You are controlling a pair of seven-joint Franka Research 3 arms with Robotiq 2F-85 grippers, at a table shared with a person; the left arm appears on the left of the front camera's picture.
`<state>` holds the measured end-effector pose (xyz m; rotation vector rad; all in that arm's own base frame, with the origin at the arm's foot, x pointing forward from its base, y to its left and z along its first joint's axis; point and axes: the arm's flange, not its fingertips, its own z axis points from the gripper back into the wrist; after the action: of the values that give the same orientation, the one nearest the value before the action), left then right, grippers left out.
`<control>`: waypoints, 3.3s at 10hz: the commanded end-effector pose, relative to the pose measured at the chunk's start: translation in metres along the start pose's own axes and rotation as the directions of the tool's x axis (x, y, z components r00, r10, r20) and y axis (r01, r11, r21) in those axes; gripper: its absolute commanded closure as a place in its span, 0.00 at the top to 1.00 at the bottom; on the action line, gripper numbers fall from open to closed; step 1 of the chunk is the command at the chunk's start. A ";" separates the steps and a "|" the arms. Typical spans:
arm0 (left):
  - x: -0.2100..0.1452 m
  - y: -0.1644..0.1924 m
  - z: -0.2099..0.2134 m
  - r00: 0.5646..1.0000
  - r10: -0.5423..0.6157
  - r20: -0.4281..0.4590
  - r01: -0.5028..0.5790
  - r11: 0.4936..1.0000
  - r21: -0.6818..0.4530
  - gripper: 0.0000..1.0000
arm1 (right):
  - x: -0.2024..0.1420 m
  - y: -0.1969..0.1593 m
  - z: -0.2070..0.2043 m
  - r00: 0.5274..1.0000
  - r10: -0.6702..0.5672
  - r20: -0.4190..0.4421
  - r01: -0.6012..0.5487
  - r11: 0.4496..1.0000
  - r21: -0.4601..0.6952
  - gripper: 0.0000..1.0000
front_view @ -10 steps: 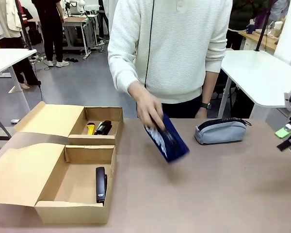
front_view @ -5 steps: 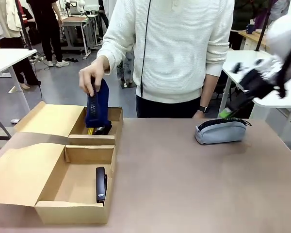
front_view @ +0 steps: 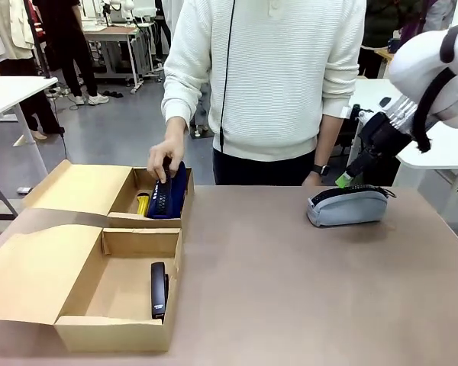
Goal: Place items inside the box.
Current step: Pick up a Pencil pouch or Stapler and place it inside the Mailer Box closest to the robot.
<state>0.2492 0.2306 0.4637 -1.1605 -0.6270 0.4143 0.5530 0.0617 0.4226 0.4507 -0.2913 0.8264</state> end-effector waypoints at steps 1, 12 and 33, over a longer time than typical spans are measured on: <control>-0.002 0.000 -0.001 1.000 -0.015 0.008 0.015 1.000 -0.021 1.00 | 0.015 -0.027 -0.007 0.964 0.266 0.010 -0.265 0.962 -0.067 1.00; -0.002 0.000 -0.001 1.000 -0.015 0.008 0.015 1.000 -0.021 1.00 | -0.007 -0.075 -0.095 0.854 0.441 -0.277 -0.425 0.897 0.120 1.00; -0.002 0.000 -0.001 1.000 -0.015 0.008 0.015 1.000 -0.021 1.00 | -0.103 0.103 0.014 0.866 -0.497 0.045 0.496 0.847 -0.189 0.00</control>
<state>0.2487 0.2307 0.4643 -1.1598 -0.6289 0.4140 0.4209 0.0449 0.4253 0.3579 -0.1741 0.3450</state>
